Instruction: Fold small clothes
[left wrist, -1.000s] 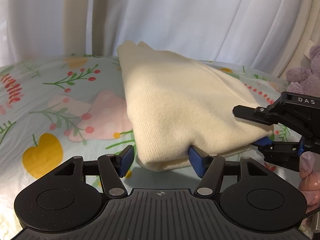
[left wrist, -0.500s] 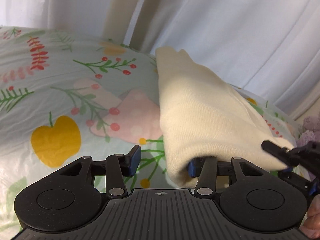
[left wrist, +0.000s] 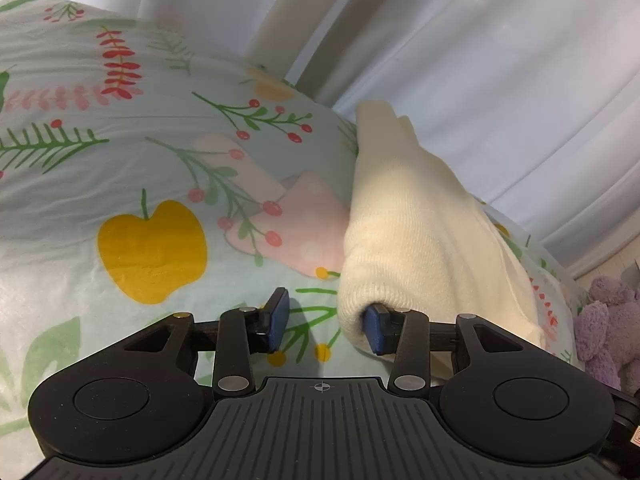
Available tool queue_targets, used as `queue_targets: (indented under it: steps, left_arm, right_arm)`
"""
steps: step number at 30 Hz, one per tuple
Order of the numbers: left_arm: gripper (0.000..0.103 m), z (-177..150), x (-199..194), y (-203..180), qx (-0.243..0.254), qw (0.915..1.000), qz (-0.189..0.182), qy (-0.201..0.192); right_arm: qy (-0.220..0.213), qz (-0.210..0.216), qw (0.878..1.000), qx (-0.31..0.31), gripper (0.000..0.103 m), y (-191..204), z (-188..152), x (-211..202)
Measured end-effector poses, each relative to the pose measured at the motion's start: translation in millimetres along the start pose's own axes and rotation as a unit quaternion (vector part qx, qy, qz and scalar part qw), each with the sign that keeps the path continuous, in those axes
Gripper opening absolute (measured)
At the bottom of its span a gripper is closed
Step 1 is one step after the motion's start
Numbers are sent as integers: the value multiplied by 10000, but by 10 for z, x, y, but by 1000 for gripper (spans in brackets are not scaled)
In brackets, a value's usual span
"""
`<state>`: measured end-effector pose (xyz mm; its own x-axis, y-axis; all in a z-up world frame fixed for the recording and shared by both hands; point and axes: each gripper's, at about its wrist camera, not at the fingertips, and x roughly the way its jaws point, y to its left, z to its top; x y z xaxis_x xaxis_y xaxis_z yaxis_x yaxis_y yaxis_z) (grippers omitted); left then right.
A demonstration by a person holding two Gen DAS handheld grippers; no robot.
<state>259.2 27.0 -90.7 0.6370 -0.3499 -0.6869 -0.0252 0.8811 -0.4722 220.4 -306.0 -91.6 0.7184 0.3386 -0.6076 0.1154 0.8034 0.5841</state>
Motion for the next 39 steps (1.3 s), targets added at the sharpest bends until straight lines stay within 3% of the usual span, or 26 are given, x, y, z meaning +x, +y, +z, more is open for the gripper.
queue_targets:
  steps: [4,5,7,9,11,13,16,19,24,25,31,39]
  left_arm:
    - [55,86,-154,105,9,9998,-27,182]
    - [57,106,-213,116,61,9998,33,170]
    - [58,142,-358,148,113,9994,323,-78]
    - [65,218,-471,194,142,9970,660,-374]
    - [68,369,-495,250,40,9980,442,-458]
    - [75,539,-355,224,153,9997,-54,-167]
    - [76,725,3,114,382,9951,-809,412]
    - [76,842,387,29,445,9888,-1124,878]
    - [74,949,824,32,106,9803,-1452,1335]
    - [73,953,900,36,82,9761,-1611,1453]
    - [69,987,1074,-72,279,9697,-1868,1549]
    - [40,969,1102,-167,217,9762,-1712,1314]
  right_arm:
    - [128,37,9996,-238,27,-102,77,-190]
    - [154,-16,9993,-345,40,-117,97,-250]
    - [26,-339,9975,-626,57,-152,126,-407]
    - [-156,-400,9974,-582,59,-253,174,-566]
    - [-195,-196,9993,-246,62,-432,295,-648]
    - [-102,148,9997,159,65,-574,408,-585]
    - [127,448,9977,483,65,-707,580,-306]
    - [456,657,9937,780,64,-811,732,6]
    - [732,1060,9870,957,60,-899,923,309]
    - [783,1114,9859,974,55,-903,950,350]
    - [1048,1397,9798,976,43,-909,1071,582]
    - [922,1421,9820,838,32,-791,1077,666]
